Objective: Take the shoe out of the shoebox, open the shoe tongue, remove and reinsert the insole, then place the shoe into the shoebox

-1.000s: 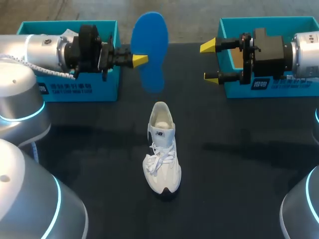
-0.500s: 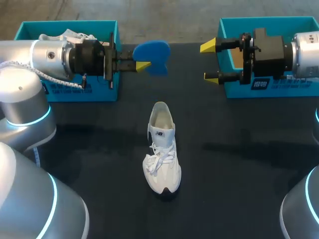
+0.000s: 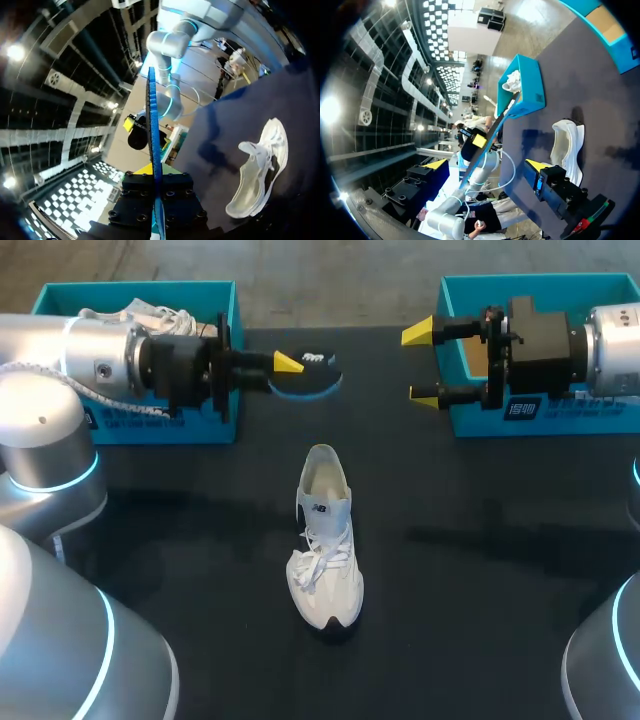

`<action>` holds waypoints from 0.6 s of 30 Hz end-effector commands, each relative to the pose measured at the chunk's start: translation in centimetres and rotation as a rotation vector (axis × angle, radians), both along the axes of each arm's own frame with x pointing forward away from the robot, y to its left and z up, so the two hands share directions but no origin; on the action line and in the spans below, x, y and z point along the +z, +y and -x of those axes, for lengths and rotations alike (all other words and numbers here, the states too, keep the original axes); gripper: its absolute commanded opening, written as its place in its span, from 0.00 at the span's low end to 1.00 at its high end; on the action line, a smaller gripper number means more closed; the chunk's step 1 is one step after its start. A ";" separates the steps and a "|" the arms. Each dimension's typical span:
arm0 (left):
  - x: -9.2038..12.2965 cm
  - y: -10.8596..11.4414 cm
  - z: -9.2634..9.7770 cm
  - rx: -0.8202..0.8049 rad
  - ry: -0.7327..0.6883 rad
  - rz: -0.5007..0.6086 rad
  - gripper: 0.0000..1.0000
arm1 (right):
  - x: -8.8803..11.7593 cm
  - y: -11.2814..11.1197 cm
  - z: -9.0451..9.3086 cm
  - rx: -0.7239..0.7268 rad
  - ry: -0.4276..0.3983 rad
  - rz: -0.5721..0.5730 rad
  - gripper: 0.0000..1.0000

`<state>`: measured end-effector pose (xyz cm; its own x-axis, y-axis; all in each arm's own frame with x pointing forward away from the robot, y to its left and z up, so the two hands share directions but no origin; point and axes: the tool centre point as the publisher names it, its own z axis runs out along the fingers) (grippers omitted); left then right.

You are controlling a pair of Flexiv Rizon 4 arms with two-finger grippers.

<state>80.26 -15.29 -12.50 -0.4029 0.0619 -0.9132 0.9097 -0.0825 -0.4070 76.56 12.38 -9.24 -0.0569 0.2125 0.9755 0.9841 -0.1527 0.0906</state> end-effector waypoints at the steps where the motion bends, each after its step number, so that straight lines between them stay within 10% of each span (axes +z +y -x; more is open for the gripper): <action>1: 0.0 -0.1 -0.2 0.020 -0.577 -0.018 0.00 | -0.1 0.2 -0.1 -0.002 0.001 0.001 1.00; 18: 0.7 -0.9 -1.0 0.091 -0.678 0.074 0.00 | 0.2 1.6 -0.4 0.030 0.006 -0.011 1.00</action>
